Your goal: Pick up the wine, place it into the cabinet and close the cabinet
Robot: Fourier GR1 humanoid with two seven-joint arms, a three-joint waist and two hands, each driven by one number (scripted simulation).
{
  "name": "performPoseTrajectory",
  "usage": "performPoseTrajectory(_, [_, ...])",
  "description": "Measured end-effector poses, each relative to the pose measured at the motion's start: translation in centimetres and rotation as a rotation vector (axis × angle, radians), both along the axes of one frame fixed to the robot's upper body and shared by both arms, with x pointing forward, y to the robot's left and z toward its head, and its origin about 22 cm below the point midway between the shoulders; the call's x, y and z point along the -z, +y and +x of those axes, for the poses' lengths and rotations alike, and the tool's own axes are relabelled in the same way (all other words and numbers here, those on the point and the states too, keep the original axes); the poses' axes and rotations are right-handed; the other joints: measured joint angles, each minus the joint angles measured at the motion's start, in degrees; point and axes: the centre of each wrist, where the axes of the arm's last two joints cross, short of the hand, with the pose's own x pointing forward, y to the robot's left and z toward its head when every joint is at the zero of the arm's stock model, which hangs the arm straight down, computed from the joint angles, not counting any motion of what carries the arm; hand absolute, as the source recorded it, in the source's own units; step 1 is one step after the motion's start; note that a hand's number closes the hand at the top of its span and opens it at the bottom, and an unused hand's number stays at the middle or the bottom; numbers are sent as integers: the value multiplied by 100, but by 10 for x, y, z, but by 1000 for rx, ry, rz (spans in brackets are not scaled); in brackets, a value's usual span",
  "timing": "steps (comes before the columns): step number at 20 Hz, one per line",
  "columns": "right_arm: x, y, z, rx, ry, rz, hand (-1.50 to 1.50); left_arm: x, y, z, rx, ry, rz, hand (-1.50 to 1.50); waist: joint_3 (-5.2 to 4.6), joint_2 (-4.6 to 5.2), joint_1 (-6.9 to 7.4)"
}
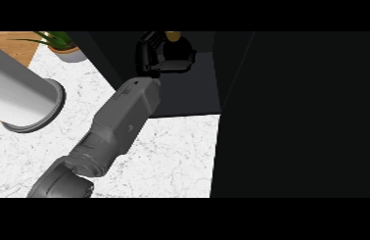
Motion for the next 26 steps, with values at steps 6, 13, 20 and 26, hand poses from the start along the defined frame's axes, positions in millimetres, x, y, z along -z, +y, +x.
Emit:
performPoseTrajectory(6, [-1, -2, 2, 6, -12, -8, -150, 6, 2, -2, -21, 16, 41, -150, 1, 16, -24])
performPoseTrajectory(13, [-2, -2, 3, 10, -17, -4, -150, 14, 5, -5, -37, 33, 109, -150, 8, 14, -31])
performPoseTrajectory(20, [1, -2, 2, 7, -21, 1, -150, 22, 11, -8, -62, 57, 181, -150, 7, 40, -84])
performPoseTrajectory(26, [1, -1, 3, -6, -20, 0, -150, 27, 12, -11, -84, 31, 166, -150, 6, 41, -92])
